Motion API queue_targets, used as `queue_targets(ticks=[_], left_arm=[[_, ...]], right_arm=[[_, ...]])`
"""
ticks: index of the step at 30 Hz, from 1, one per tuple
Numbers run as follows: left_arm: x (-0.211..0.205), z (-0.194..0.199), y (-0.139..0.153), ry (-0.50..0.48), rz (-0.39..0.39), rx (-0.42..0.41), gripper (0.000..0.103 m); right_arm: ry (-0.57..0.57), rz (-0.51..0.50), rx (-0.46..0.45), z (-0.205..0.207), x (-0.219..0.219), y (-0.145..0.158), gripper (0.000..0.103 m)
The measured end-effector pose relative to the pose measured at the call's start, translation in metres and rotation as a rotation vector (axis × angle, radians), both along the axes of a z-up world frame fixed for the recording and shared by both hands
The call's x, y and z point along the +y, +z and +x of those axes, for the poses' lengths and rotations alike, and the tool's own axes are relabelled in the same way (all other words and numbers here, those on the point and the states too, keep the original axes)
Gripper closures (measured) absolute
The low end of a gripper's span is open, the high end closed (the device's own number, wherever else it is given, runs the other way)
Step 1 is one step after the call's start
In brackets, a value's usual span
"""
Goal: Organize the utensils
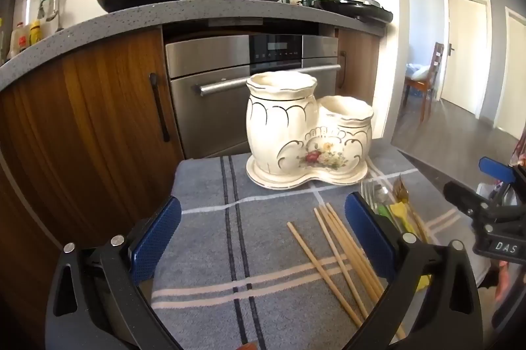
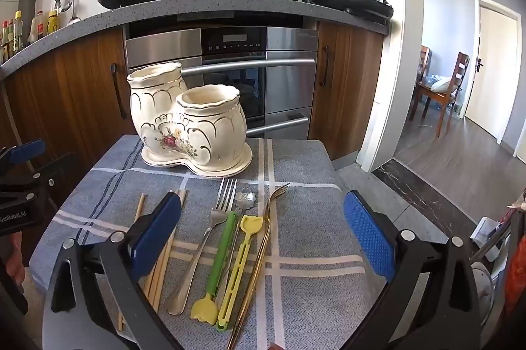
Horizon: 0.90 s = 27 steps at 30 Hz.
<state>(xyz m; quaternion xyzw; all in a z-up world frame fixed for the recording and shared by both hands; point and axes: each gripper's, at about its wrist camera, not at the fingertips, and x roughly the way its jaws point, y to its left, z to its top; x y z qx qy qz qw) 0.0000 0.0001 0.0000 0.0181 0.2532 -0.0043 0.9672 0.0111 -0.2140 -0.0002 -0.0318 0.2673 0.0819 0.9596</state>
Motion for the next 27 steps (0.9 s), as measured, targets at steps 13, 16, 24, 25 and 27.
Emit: queue_targets(ticks=[13, 16, 24, 25, 27], left_arm=[[-0.0003, 0.0004, -0.0004, 0.000, 0.006, 0.004, 0.004], [-0.0007, 0.0000, -0.0001, 0.000, 0.010, 0.003, 0.004], [0.0021, -0.0046, -0.0021, 0.000, 0.003, 0.002, 0.004], [0.0013, -0.0037, -0.0036, 0.001, 0.004, 0.001, 0.004], [0.0016, -0.0044, -0.0041, 0.001, 0.003, -0.001, 0.004]], right_arm=[[-0.002, 0.000, -0.004, -0.0017, -0.0022, 0.0003, 0.005], [-0.006, 0.000, 0.000, -0.0010, -0.0012, 0.0001, 0.005], [-0.004, 0.003, 0.001, -0.0015, -0.0035, 0.0004, 0.005], [-0.004, 0.002, 0.001, -0.0015, -0.0033, 0.0003, 0.005], [-0.004, 0.001, 0.001, -0.0014, -0.0028, 0.0006, 0.005]])
